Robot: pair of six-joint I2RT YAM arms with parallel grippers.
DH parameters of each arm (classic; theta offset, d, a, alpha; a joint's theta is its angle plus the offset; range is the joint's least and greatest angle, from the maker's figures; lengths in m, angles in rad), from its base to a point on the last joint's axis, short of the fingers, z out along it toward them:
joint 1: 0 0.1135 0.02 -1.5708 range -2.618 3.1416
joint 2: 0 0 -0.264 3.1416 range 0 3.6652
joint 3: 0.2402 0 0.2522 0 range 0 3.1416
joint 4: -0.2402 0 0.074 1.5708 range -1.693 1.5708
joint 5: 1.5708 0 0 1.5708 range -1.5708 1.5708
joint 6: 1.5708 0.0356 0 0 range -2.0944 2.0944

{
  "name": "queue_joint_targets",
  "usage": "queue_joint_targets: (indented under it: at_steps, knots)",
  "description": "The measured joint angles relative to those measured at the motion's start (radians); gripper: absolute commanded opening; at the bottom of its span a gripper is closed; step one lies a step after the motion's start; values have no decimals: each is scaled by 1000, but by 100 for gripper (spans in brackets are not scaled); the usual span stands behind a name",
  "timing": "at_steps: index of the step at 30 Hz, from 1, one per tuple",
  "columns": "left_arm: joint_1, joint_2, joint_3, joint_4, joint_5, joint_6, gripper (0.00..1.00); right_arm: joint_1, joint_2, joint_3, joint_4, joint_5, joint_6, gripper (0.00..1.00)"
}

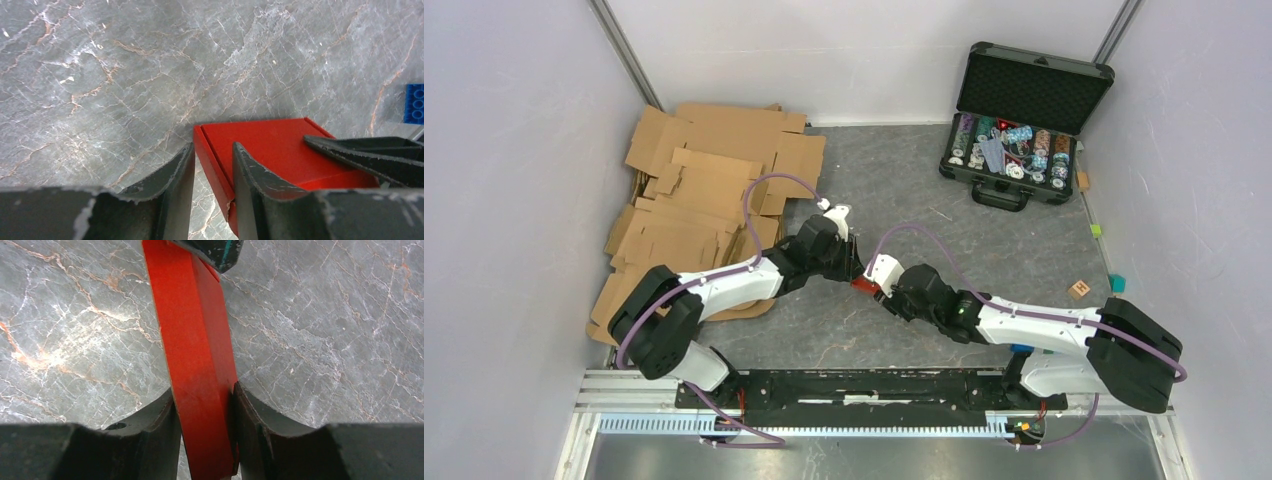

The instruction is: Fold the paper box

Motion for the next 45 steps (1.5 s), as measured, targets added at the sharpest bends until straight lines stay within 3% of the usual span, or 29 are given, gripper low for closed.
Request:
queue_joint_targets:
  at_steps: [11, 19, 26, 31, 37, 42, 45]
  knots:
    - [25, -33, 45, -98, -26, 19, 60, -53, 0, 0, 5, -98, 8, 38]
    - [100, -154, 53, -84, 210, 144, 84, -87, 0, 0, 0, -145, 10, 31]
    - [98, -145, 117, -62, 449, 315, 83, -93, -26, 1, -38, -203, 5, 23]
    - [101, -62, 205, -141, 608, 475, 76, -93, -76, 1, -66, -261, 2, 19]
    - [100, -24, 230, -268, 789, 719, 75, -93, -110, 1, -78, -297, 2, 19]
    - [94, -10, 229, -330, 884, 855, 74, -93, -144, 1, -83, -328, 3, 19]
    - [69, 31, 235, -374, 876, 896, 67, -93, -153, 1, -90, -346, 3, 19]
